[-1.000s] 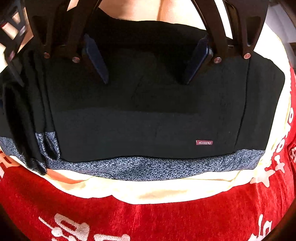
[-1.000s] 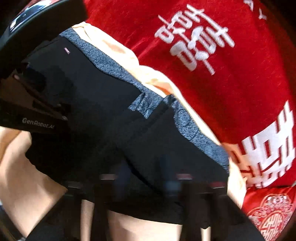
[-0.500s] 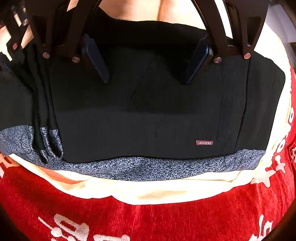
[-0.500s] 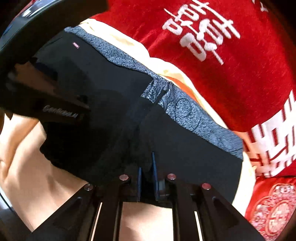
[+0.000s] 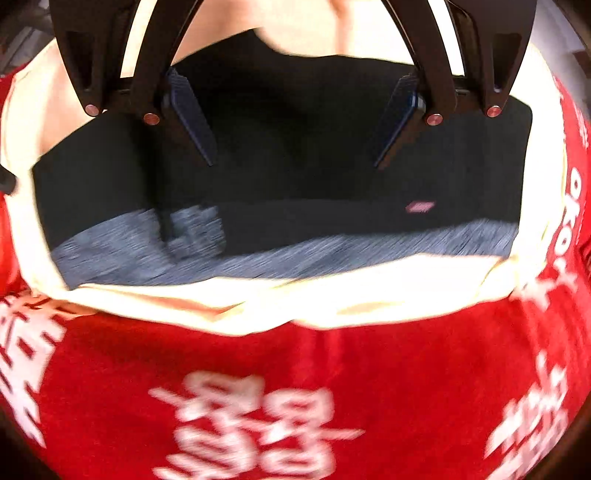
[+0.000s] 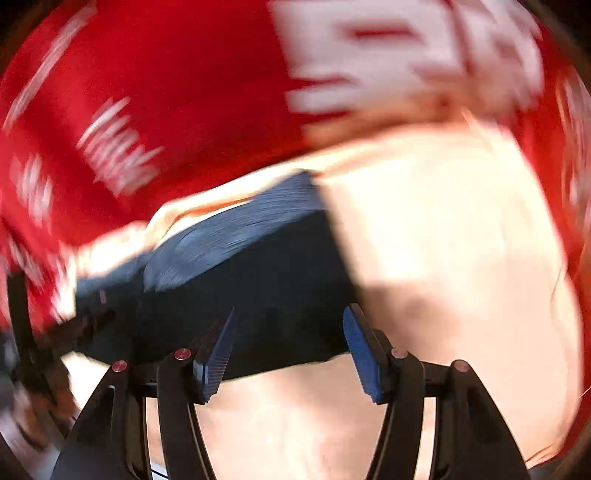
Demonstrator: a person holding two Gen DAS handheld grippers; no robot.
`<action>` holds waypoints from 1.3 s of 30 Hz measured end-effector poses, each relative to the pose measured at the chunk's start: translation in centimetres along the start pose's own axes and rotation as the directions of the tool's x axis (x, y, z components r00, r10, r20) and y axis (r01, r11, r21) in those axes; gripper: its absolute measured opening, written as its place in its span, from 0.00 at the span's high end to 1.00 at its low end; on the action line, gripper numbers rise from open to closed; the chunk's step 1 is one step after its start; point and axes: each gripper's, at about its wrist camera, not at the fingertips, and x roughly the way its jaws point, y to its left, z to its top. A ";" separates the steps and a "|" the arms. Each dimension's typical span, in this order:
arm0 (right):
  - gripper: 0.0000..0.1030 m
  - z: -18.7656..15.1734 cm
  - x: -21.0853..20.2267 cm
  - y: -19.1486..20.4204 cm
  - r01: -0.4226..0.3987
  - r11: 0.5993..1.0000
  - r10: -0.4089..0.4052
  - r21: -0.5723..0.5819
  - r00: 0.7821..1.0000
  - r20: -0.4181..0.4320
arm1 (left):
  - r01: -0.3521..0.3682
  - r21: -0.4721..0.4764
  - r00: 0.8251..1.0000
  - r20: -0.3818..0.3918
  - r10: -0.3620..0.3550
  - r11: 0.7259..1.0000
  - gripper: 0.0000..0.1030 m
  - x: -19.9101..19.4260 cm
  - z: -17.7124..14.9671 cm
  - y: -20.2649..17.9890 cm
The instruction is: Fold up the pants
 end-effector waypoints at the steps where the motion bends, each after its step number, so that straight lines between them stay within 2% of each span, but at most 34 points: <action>1: 0.39 0.6 0.5 -1.8 -0.041 0.998 0.042 0.056 0.999 -0.025 | 0.028 0.015 1.000 0.003 -0.028 0.999 0.17 -0.1 0.7 -1.8; 3: 0.39 1.4 1.5 -4.5 -0.097 0.987 0.104 0.131 0.993 -0.051 | 0.061 0.035 0.998 -0.005 -0.061 0.998 0.17 0.4 1.7 -4.7; 5: 0.39 2.3 2.9 -5.9 -0.177 0.974 0.191 0.139 0.977 -0.096 | 0.076 0.038 0.997 -0.013 -0.076 0.996 0.17 1.0 2.3 -6.9; 7: 0.39 2.8 5.0 -6.2 -0.255 0.959 0.273 0.125 0.948 -0.163 | 0.111 0.020 0.994 -0.025 -0.111 0.994 0.17 2.0 2.7 -9.2; 8: 0.39 3.0 5.8 -6.2 -0.268 0.956 0.287 0.119 0.940 -0.187 | 0.117 0.011 0.993 -0.027 -0.116 0.993 0.17 2.5 2.9 -9.9; 10: 0.39 3.1 7.7 -6.1 -0.336 0.936 0.352 0.106 0.904 -0.241 | 0.089 -0.001 0.995 -0.038 -0.089 0.996 0.17 3.9 2.9 -10.7; 12: 0.39 3.3 8.7 -6.0 -0.371 0.920 0.392 0.129 0.885 -0.250 | 0.040 -0.019 0.996 -0.082 -0.042 0.999 0.17 6.4 2.2 -10.7; 13: 0.43 3.6 9.0 -5.9 -0.373 0.916 0.400 0.149 0.881 -0.251 | 0.044 -0.035 0.994 -0.096 -0.047 0.998 0.14 7.3 1.9 -10.3; 14: 0.50 3.4 8.9 -5.6 -0.362 0.920 0.390 0.151 0.884 -0.257 | 0.043 -0.050 0.996 -0.082 -0.047 0.998 0.04 7.5 1.7 -9.9; 15: 0.53 3.4 8.7 -5.3 -0.349 0.927 0.373 0.135 0.888 -0.269 | 0.042 -0.067 0.996 -0.078 -0.047 0.997 0.02 7.9 1.4 -9.4; 17: 0.68 3.0 7.8 -5.0 -0.372 0.918 0.395 0.135 0.878 -0.269 | 0.077 -0.121 0.990 -0.110 -0.090 0.990 0.02 8.4 1.4 -8.6; 18: 0.70 2.9 7.1 -4.9 -0.415 0.895 0.445 0.166 0.857 -0.258 | 0.068 -0.123 0.989 -0.126 -0.083 0.990 0.02 8.2 1.5 -8.6; 21: 0.71 2.2 4.9 -4.0 -0.459 0.873 0.487 0.165 0.840 -0.238 | 0.038 -0.078 0.992 -0.119 -0.047 0.996 0.02 7.1 1.4 -9.6; 22: 0.72 1.8 4.2 -3.6 -0.461 0.874 0.485 0.151 0.842 -0.235 | 0.022 -0.045 0.994 -0.104 -0.026 0.999 0.02 6.6 1.2 -10.1; 24: 0.71 1.2 3.8 -3.3 -0.404 0.908 0.419 0.112 0.877 -0.236 | 0.007 -0.014 0.996 -0.089 -0.008 1.000 0.02 6.4 0.9 -10.7; 25: 0.70 1.0 4.3 -3.3 -0.345 0.935 0.354 0.081 0.903 -0.245 | -0.002 -0.014 0.995 -0.097 0.001 1.000 0.02 6.8 0.7 -10.7; 27: 0.63 0.9 6.0 -3.4 -0.239 0.970 0.243 0.049 0.930 -0.274 | 0.000 -0.042 0.992 -0.123 -0.006 0.999 0.00 8.0 0.4 -10.3; 28: 0.56 1.0 6.6 -3.6 -0.188 0.981 0.195 0.050 0.939 -0.283 | 0.021 -0.073 0.991 -0.129 -0.030 0.997 0.00 8.6 0.5 -9.9; 29: 0.55 1.1 6.6 -3.6 -0.178 0.982 0.187 0.059 0.941 -0.283 | 0.031 -0.088 0.990 -0.132 -0.043 0.996 0.00 8.6 0.6 -9.6; 30: 0.55 1.3 6.2 -3.5 -0.178 0.982 0.188 0.063 0.942 -0.279 | 0.010 -0.088 0.991 -0.130 -0.022 0.996 0.00 8.4 0.7 -9.2; 32: 0.52 1.2 4.6 -2.9 -0.108 0.994 0.107 0.009 0.963 -0.248 | -0.042 -0.065 0.992 -0.122 0.034 0.997 0.00 7.8 0.6 -9.0; 35: 0.52 0.8 2.2 -1.8 -0.031 0.997 0.017 -0.072 0.982 -0.190 | -0.061 -0.088 0.989 -0.140 0.049 0.994 0.00 7.1 0.3 -7.7; 38: 0.52 0.3 0.5 0.0 -0.023 0.991 0.006 -0.131 0.991 -0.132 | -0.107 -0.104 0.987 -0.135 0.093 0.989 0.00 6.1 -0.8 -5.5; 39: 0.52 0.5 0.3 0.9 -0.030 0.989 0.012 -0.144 0.992 -0.127 | -0.145 -0.101 0.982 -0.135 0.131 0.984 0.00 5.9 -1.0 -4.7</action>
